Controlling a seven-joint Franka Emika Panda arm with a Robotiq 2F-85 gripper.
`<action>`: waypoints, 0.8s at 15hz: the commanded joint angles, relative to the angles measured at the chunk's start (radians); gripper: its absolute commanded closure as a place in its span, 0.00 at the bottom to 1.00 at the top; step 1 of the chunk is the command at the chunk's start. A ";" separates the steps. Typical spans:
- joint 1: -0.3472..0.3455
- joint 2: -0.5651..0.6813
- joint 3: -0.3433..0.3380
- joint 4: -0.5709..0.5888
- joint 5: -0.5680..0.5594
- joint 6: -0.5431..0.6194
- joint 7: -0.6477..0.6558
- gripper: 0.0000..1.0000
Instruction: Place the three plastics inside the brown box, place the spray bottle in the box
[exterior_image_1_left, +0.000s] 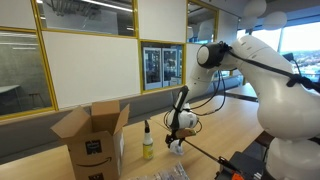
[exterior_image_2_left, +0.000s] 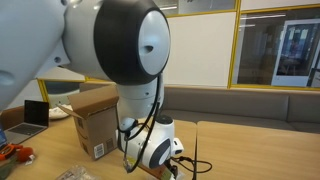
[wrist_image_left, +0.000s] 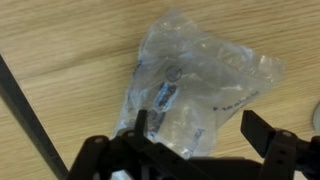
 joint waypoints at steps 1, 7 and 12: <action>0.021 0.025 -0.020 0.057 0.009 -0.054 -0.035 0.29; 0.046 0.017 -0.051 0.071 0.009 -0.100 -0.050 0.69; 0.086 -0.036 -0.087 0.057 0.003 -0.114 -0.041 0.88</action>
